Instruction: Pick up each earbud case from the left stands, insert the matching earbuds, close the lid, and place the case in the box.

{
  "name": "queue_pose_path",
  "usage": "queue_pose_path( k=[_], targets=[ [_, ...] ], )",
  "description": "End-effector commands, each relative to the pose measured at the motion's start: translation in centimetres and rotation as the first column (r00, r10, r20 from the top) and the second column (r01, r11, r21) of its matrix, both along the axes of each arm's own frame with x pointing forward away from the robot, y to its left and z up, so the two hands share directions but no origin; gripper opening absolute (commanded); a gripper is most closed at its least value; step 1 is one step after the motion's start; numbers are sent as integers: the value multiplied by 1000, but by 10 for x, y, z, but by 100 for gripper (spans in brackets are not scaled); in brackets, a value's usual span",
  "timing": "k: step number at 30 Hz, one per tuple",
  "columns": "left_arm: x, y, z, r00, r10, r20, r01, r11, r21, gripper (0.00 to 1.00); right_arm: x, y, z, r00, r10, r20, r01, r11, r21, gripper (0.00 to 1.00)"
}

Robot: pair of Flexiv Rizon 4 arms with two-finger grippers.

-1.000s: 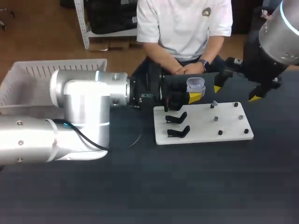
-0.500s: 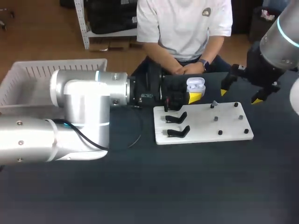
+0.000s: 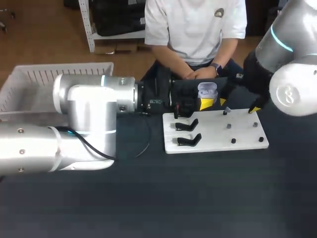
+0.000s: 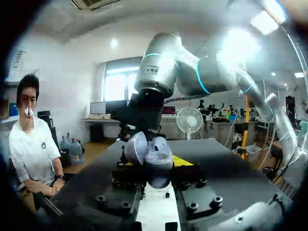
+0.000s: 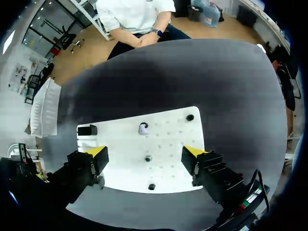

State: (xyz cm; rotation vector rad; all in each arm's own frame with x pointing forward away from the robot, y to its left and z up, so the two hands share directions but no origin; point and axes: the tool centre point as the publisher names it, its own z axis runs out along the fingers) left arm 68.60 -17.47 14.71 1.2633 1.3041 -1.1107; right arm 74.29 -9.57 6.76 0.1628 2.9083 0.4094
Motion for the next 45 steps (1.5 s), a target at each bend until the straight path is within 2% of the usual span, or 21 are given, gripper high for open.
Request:
queue_pose_path(
  k=[1, 9, 15, 19, 29, 39, 45],
  targets=[
    [-1, 0, -2, 1000, 5, 6, -5, 1000, -7, 0, 14, 7, -14, 998, 15, -59, -15, 1000, -1, 100],
    [-1, 0, -2, 1000, 5, 6, -5, 1000, -7, 0, 20, 7, -26, 997, 9, -81, -7, 1000, 16, 99],
    [-1, 0, -2, 1000, 5, 6, -5, 1000, -7, 0, 25, 7, -30, 996, 3, -93, 1, 999, 40, 78],
    [-1, 0, -2, 1000, 5, 6, -5, 1000, -7, 0, 25, 9, -32, 995, 9, -96, -5, 999, 39, 71],
    [-1, 0, -2, 1000, 5, 6, -5, 1000, -7, 0, 23, 15, -35, 995, 17, -94, -12, 999, 51, 69],
    [-1, 0, -2, 1000, 5, 6, -5, 1000, -7, 0, 20, 19, -37, 996, 17, -90, -11, 998, 65, 53],
    [-1, 0, -2, 1000, 5, 6, -5, 1000, -7, 0, 20, 20, -39, 995, 16, -95, -9, 998, 68, 48]
  ],
)
